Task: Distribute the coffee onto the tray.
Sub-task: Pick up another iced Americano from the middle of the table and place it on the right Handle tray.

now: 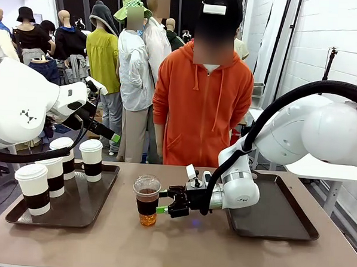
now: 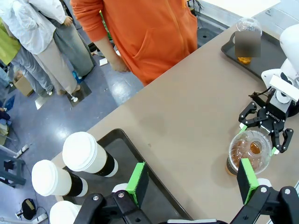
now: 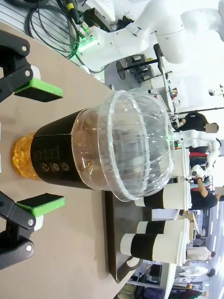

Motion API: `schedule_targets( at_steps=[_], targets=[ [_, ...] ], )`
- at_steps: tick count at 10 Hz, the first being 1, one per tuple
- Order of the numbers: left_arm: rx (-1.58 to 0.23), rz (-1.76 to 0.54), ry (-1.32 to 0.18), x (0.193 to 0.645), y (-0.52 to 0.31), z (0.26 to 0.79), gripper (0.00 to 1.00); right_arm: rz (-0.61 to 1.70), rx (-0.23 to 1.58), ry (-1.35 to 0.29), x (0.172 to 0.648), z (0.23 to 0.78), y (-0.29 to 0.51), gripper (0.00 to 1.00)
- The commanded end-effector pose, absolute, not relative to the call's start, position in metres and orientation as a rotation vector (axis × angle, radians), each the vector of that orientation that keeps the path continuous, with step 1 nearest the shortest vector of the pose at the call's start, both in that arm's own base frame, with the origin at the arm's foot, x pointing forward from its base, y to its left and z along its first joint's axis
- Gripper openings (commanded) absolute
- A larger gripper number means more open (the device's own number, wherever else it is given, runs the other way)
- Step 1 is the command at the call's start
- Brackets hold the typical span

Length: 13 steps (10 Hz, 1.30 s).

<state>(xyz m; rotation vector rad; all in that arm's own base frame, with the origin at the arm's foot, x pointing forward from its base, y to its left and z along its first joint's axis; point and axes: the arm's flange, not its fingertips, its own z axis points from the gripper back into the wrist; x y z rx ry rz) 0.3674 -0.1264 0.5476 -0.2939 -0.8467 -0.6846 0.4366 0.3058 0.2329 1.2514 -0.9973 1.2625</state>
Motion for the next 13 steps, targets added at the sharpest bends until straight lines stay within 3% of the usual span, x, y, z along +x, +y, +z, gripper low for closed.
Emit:
schedule_targets(
  at_steps=[1,13],
  targets=[
    [-0.299,-0.681,-0.847,0.368,-0.125,0.548,1.0,1.24,1.229,-0.995,0.441,0.23,0.321,1.0],
    [-0.299,-0.681,-0.847,0.368,-0.125,0.548,1.0,1.256,1.268,-0.959,0.447,0.227,0.361,1.0]
  ],
)
